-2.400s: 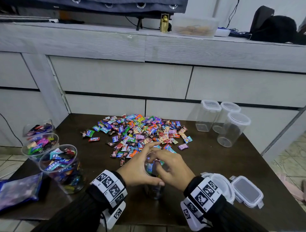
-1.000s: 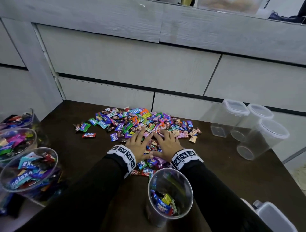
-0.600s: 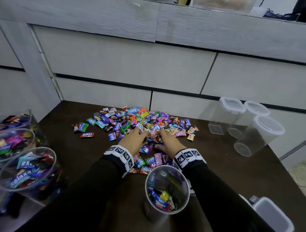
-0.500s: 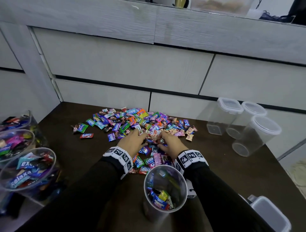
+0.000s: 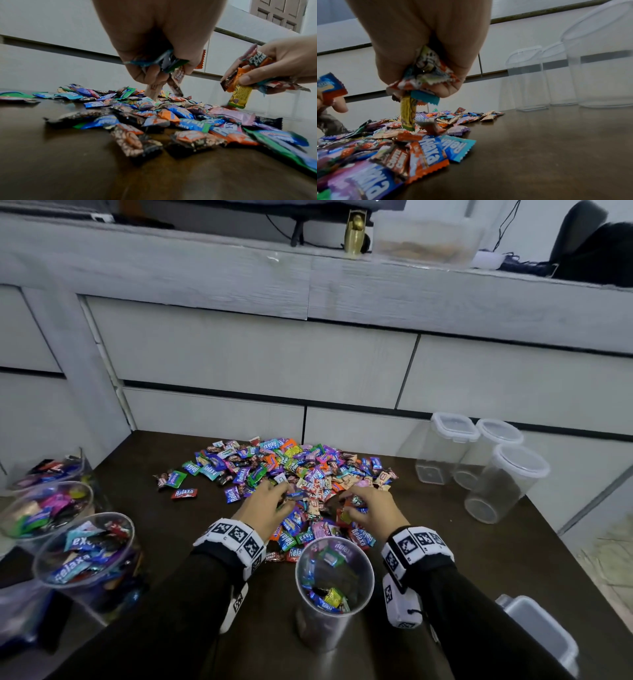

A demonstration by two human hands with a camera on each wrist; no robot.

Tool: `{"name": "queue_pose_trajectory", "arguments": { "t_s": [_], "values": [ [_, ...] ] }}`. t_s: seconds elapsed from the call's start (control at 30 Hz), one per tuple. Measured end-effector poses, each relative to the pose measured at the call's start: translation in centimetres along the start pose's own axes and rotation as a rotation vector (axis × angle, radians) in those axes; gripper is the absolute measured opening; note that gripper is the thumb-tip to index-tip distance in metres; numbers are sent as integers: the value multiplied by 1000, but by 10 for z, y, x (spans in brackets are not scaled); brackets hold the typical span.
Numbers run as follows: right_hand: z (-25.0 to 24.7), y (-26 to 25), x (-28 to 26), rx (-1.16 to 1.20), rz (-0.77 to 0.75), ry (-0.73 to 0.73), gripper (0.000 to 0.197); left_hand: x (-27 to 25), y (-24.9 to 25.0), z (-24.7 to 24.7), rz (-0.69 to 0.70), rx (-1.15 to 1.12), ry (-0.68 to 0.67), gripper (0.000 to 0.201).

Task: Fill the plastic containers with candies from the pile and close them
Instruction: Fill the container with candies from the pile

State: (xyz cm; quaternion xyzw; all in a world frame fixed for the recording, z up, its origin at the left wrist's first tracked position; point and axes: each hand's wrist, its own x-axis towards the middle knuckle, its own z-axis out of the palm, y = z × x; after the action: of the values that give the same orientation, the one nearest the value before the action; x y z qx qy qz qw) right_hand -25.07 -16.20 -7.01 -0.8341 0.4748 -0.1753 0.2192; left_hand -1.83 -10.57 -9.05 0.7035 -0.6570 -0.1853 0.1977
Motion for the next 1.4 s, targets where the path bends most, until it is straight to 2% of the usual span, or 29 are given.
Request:
{"name": "queue_pose_trajectory", "arguments": {
  "t_s": [0.17,0.4,0.5,0.67,0.77,0.93,1.0,1.1,1.2,1.4],
  "values": [
    [-10,-7,-11,83,3,89,21,-11,6,-12,-10,-52,10,35],
    [-23,-13,-25,193,30,217,18,-18,31,-36,141,-165,153,27],
    [-27,-15,-28,193,27,214,19,-19,38,-38,171,-120,133,29],
    [-30,-20,-32,202,36,198,20,-23,40,-29,136,-75,42,26],
    [-31,-22,-36,209,32,195,19,-30,45,-32,158,-163,68,19],
    [-36,-26,-38,196,29,206,21,-50,75,-62,274,-383,166,5],
    [-39,-27,-39,190,10,221,20,-62,89,-72,322,-452,183,8],
    [-43,-29,-40,186,-10,222,20,-82,105,-77,395,-510,125,4],
    [-43,-30,-40,181,-21,227,23,-97,111,-69,462,-467,38,3],
    [-43,-37,-45,213,-54,214,21,-107,108,-46,506,-301,25,13]
  ]
}}
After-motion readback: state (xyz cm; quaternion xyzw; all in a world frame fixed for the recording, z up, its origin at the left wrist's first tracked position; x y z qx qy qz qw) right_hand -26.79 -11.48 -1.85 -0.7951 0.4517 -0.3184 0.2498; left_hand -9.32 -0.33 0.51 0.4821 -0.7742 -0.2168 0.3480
